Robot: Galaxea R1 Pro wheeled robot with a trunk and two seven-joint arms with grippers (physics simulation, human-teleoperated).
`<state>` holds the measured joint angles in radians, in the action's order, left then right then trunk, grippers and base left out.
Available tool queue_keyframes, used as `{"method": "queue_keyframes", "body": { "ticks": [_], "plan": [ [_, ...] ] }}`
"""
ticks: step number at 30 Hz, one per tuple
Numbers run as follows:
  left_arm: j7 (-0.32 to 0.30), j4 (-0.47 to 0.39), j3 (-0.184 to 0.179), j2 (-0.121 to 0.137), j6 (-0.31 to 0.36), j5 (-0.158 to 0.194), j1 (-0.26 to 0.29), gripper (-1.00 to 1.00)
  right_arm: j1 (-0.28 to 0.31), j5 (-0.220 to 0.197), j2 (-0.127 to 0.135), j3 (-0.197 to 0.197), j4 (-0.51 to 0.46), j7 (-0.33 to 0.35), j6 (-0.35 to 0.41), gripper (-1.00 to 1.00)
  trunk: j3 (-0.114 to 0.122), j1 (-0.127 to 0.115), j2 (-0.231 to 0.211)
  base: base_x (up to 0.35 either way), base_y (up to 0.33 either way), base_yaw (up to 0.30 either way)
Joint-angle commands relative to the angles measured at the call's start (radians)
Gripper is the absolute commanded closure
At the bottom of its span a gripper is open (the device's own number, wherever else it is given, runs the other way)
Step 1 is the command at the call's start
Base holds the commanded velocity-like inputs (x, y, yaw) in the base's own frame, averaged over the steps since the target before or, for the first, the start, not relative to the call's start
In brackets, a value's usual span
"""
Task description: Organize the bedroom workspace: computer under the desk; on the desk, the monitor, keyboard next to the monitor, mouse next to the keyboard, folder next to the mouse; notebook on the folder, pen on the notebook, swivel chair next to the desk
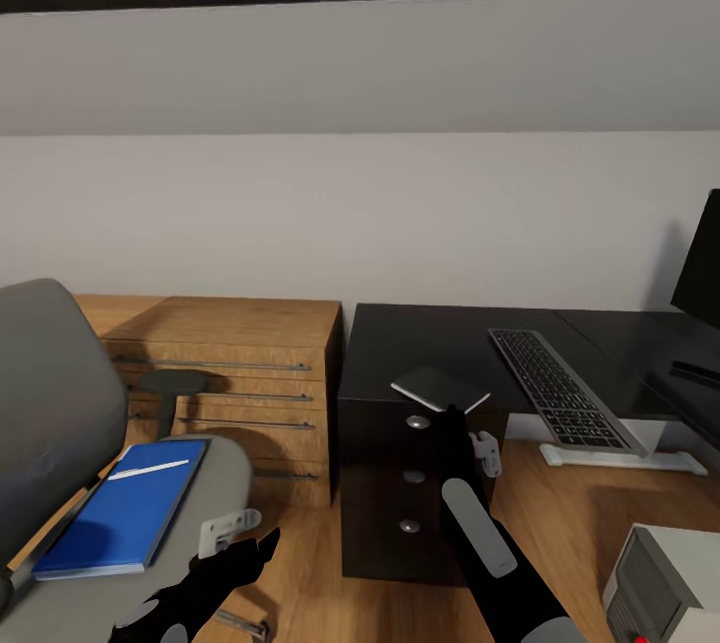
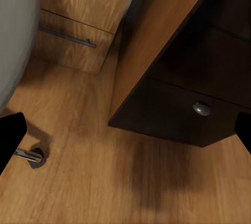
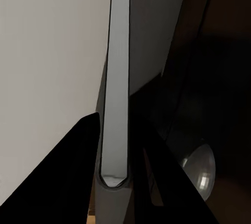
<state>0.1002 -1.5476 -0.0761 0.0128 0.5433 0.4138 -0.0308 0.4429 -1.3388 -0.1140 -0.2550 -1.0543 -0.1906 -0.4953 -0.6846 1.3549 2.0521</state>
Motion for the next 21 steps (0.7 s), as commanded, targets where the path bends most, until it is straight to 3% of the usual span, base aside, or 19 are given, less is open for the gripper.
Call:
{"method": "queue_keyframes", "body": {
  "ticks": [1,5,21],
  "plan": [
    [0.01,-0.002,-0.002,0.001,0.003,0.011,0.0,-1.0,0.0,-0.028,0.001,-0.002,0.034,-0.002,-0.011,1.0,0.002,-0.004,-0.007,0.002,0.0,0.0],
    [0.01,-0.002,-0.002,0.001,0.003,0.011,0.0,-1.0,0.0,-0.028,0.001,-0.003,0.033,-0.002,-0.011,1.0,0.015,-0.019,-0.035,0.001,0.0,0.0],
    [0.01,-0.002,-0.002,0.001,0.003,0.011,0.0,-1.0,0.0,-0.027,0.001,-0.003,0.033,-0.002,-0.011,1.0,0.015,-0.019,-0.035,0.0,0.0,0.0]
  ]
}}
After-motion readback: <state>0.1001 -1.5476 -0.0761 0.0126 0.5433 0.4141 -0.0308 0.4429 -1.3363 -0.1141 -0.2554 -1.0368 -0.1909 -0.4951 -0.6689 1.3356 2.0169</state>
